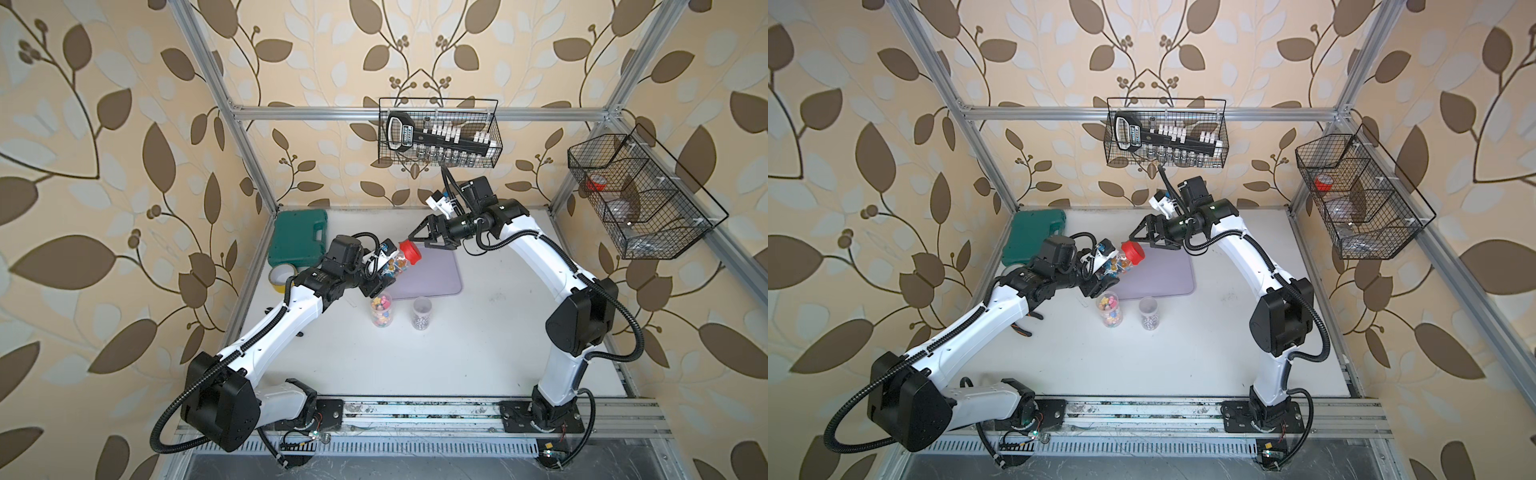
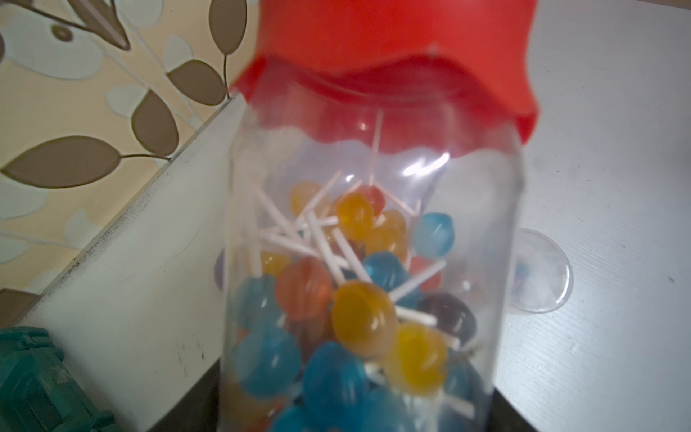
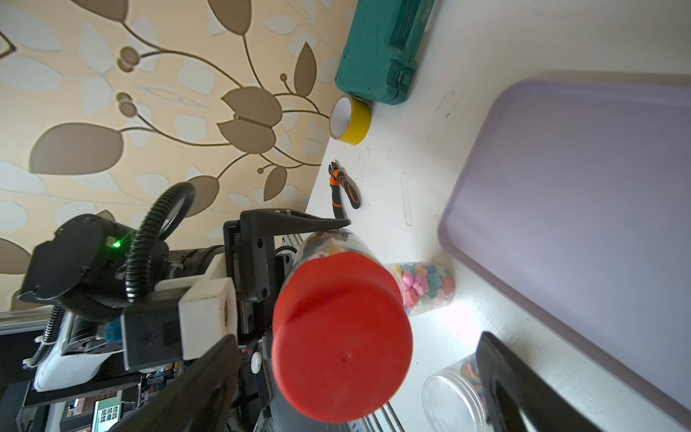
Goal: Pour the candies out of the jar
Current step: Unscrew the lid from the jar.
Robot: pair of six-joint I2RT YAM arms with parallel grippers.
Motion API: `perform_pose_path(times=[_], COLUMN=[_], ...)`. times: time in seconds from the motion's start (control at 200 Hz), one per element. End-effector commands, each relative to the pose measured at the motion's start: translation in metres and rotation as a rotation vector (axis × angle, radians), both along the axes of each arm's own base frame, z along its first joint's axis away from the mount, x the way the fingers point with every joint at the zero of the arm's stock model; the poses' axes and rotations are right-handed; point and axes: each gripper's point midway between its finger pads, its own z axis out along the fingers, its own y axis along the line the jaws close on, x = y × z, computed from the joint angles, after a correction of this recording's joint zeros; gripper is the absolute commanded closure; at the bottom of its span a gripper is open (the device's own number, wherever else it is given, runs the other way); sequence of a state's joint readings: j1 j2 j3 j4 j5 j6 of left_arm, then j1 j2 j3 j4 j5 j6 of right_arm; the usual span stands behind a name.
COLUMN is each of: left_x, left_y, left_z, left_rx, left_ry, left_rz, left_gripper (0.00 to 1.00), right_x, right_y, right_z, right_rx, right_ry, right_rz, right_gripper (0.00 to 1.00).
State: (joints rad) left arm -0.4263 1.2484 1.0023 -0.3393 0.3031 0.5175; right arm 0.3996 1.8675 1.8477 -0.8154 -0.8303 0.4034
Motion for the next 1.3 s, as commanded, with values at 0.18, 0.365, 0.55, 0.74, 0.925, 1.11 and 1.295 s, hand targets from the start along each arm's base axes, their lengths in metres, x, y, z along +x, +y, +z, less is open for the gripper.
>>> perform_pose_path(times=[0.18, 0.365, 0.55, 0.74, 0.925, 1.11, 1.295], left_x=[0.002, 0.000, 0.001, 0.001, 0.002, 0.002, 0.002], left_y=[-0.010, -0.010, -0.011, -0.012, -0.012, -0.013, -0.015], left_z=[0.028, 0.031, 0.033, 0.037, 0.036, 0.036, 0.034], left_rx=[-0.062, -0.072, -0.084, -0.107, -0.110, -0.114, -0.125], left_ry=[-0.084, -0.085, -0.089, -0.089, -0.084, -0.083, -0.068], left_rz=[-0.028, -0.031, -0.029, -0.022, -0.019, -0.017, -0.023], left_gripper=[0.32, 0.32, 0.32, 0.32, 0.32, 0.32, 0.32], right_x=[-0.007, -0.008, -0.011, -0.018, -0.020, -0.021, -0.025], right_y=[0.013, 0.018, 0.020, 0.017, 0.016, 0.017, 0.019], right_z=[-0.006, -0.007, -0.005, -0.016, -0.013, -0.008, 0.002], right_rx=[0.033, 0.051, 0.057, 0.041, 0.053, 0.066, 0.106], right_ry=[0.029, 0.041, 0.045, 0.071, 0.056, 0.037, -0.020], right_rz=[0.029, 0.042, 0.048, 0.045, 0.050, 0.061, 0.097], right_gripper=[0.06, 0.13, 0.19, 0.17, 0.21, 0.29, 0.38])
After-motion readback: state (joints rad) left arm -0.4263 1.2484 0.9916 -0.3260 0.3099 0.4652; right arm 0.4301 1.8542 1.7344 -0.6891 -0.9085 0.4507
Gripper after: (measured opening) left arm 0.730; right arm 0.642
